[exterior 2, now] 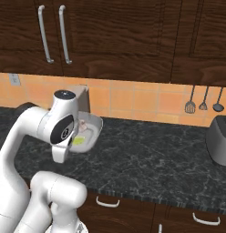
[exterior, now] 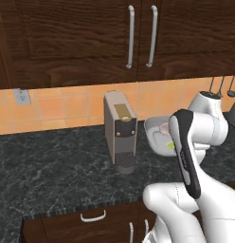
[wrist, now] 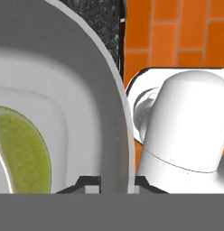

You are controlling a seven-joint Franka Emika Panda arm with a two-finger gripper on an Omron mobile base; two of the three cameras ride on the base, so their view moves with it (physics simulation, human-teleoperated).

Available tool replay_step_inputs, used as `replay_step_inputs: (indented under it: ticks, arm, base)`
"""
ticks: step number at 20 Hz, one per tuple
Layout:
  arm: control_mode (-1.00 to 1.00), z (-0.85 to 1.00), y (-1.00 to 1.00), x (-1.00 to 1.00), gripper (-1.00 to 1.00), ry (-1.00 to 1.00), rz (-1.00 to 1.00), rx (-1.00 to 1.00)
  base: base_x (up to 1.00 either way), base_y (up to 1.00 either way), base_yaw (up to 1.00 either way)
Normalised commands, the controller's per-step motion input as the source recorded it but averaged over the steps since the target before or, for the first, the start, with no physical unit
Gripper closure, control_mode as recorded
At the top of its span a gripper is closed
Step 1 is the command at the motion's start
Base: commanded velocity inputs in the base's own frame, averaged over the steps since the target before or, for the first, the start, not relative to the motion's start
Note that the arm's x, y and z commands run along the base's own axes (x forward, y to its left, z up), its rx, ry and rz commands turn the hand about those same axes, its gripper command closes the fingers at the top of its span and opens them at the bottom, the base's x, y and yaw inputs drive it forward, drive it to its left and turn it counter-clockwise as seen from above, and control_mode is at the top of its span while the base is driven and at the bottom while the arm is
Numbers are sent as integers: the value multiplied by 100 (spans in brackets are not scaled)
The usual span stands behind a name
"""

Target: Take the meat container that has the shrimp and place it on the second highest rack of the freezer. Then take the vegetable container that has the lemon wedge and garlic and place it on the highest rack of the freezer.

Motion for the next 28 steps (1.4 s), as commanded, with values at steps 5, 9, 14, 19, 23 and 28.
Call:
replay_step_inputs:
  ticks: [5,9,14,19,23,28]
  arm:
    - [100,-2,0,0,100,0,0,0]
    - [100,0,0,0,100,0,0,0]
    - [100,0,0,0,100,0,0,0]
    - [100,0,0,0,100,0,0,0]
    - [100,0,0,0,100,0,0,0]
    - [100,0,0,0,100,0,0,0]
  base:
    - [-59,-42,-10]
    - [-89,-74,-51]
    - [-46,-4,-89]
    - [-23,0,-100]
    - [-20,0,-100]
    - [-19,0,-100]
